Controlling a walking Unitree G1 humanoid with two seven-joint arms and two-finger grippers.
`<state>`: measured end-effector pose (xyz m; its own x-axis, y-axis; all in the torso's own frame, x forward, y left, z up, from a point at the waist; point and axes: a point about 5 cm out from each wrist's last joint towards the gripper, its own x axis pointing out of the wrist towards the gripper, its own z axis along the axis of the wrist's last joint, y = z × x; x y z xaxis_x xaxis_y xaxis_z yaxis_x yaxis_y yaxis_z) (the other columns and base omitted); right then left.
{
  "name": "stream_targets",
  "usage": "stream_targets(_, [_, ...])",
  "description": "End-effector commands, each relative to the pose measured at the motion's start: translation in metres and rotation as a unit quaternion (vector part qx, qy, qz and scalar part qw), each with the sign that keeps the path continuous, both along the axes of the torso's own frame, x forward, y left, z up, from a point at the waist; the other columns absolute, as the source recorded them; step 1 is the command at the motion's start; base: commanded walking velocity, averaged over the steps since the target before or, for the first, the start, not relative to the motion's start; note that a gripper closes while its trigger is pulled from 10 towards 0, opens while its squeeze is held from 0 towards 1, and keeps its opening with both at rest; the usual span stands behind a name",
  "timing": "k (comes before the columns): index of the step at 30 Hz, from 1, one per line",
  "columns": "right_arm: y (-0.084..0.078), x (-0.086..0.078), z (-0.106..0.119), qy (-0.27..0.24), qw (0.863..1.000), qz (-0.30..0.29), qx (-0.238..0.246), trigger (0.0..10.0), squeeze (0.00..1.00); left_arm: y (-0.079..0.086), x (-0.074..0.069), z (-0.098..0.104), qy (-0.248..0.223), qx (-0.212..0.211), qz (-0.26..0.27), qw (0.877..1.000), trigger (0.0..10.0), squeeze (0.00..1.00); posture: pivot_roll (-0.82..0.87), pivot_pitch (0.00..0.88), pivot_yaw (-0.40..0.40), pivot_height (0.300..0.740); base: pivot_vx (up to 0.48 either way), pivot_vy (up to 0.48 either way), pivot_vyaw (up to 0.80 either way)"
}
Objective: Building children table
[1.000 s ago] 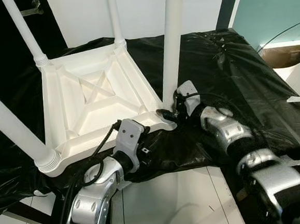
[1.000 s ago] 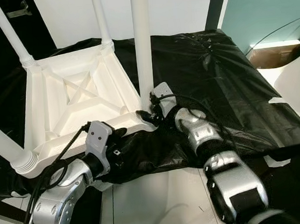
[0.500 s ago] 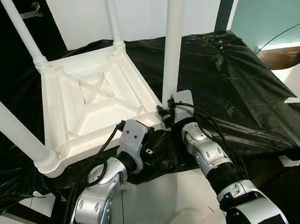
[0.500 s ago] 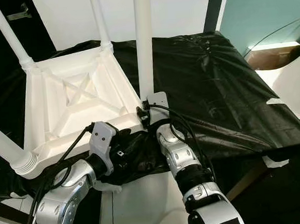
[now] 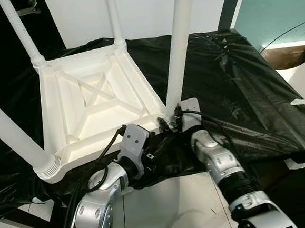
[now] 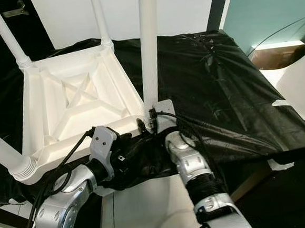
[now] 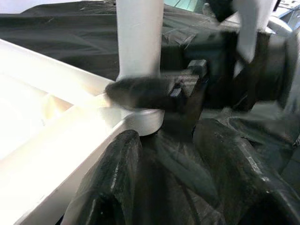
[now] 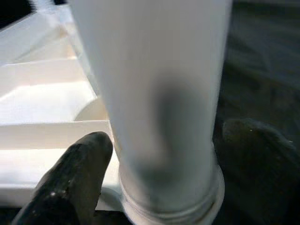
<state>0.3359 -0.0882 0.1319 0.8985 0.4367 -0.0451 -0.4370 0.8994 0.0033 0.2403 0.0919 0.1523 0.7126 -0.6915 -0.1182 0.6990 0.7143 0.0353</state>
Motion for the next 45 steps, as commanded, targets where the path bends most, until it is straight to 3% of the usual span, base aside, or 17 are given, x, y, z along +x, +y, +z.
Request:
stream_targets(1, [-0.004,0.002,0.006,-0.013,0.999,0.052,-0.001,10.0,0.94,0.001,0.000,0.000,0.000,0.000,0.015,1.000,10.0,0.00,0.06,0.027,-0.033,0.740,0.000,0.000,0.00])
stream_targets(3, [-0.004,0.002,0.006,-0.013,0.999,0.052,-0.001,10.0,0.94,0.001,0.000,0.000,0.000,0.000,0.015,1.000,10.0,0.00,0.06,0.027,-0.033,0.740,0.000,0.000,0.00])
stream_targets(4, [-0.008,0.005,0.008,-0.017,0.997,0.076,-0.008,10.0,0.00,0.001,0.000,0.000,0.000,0.000,0.015,1.000,10.0,0.00,0.06,0.029,-0.031,0.740,0.000,0.000,0.00])
stream_targets(5, [-0.008,0.005,0.008,-0.017,0.997,0.076,-0.008,10.0,0.00,0.001,0.000,0.000,0.000,0.000,0.015,1.000,10.0,0.00,0.06,0.029,-0.031,0.740,0.000,0.000,0.00])
stream_targets(6, [-0.013,0.014,0.015,-0.019,0.991,0.130,-0.026,10.0,0.00,0.003,0.001,0.001,-0.002,0.001,0.016,1.000,10.0,0.00,0.06,0.027,-0.025,0.740,0.000,0.000,0.00])
stream_targets(11, [-0.014,0.020,0.020,-0.026,0.985,0.164,-0.043,10.0,0.00,0.003,0.003,0.002,-0.003,0.001,0.016,1.000,10.0,0.00,0.06,0.027,-0.026,0.740,0.000,0.000,0.00])
stream_targets(16, [0.002,0.025,0.023,-0.013,0.967,0.242,-0.075,10.0,0.00,0.006,0.006,0.005,-0.010,0.003,0.020,1.000,10.0,0.00,0.07,0.022,-0.028,0.740,0.000,0.000,0.00])
stream_targets(20, [0.005,0.026,0.019,-0.007,0.959,0.264,-0.103,10.0,0.00,0.006,0.007,0.006,-0.013,0.005,0.022,1.000,10.0,0.00,0.08,0.018,-0.033,0.740,0.000,0.000,0.00])
stream_targets(21, [0.004,0.026,0.017,-0.005,0.957,0.268,-0.109,9.2,0.00,0.007,0.007,0.007,-0.014,0.005,0.024,1.000,10.0,0.00,0.09,0.018,-0.036,0.740,0.000,0.000,0.00])
stream_targets(22, [0.003,0.026,0.015,0.000,0.955,0.275,-0.115,2.1,0.00,0.007,0.006,0.007,-0.014,0.005,0.026,1.000,10.0,0.00,0.09,0.017,-0.040,0.740,0.000,0.000,0.00])
stream_targets(23, [0.002,0.026,0.012,0.006,0.952,0.281,-0.118,0.0,0.00,0.008,0.006,0.007,-0.014,0.006,0.028,0.999,10.0,0.00,0.09,0.017,-0.040,0.740,0.000,0.000,0.00])
stream_targets(28, [0.000,0.027,0.010,0.012,0.950,0.289,-0.117,0.0,0.00,0.009,0.005,0.007,-0.014,0.006,0.031,0.999,10.0,0.00,0.10,0.017,-0.042,0.740,0.000,0.000,0.00])
stream_targets(36, [-0.006,0.027,0.003,0.028,0.958,0.267,-0.103,0.0,0.00,0.008,0.003,0.005,-0.012,0.005,0.031,0.999,10.0,0.00,0.10,0.009,-0.048,0.740,0.000,0.000,0.00])
stream_targets(37, [-0.006,0.027,0.002,0.030,0.960,0.257,-0.102,9.8,0.00,0.008,0.003,0.005,-0.012,0.005,0.031,0.999,10.0,0.00,0.10,0.008,-0.048,0.740,0.000,0.000,0.00])
stream_targets(45, [-0.008,0.030,-0.007,0.047,0.983,0.148,-0.102,10.0,0.00,0.007,0.000,0.002,-0.006,0.004,0.027,1.000,10.0,0.00,0.09,0.002,-0.048,0.740,0.000,0.000,0.00])
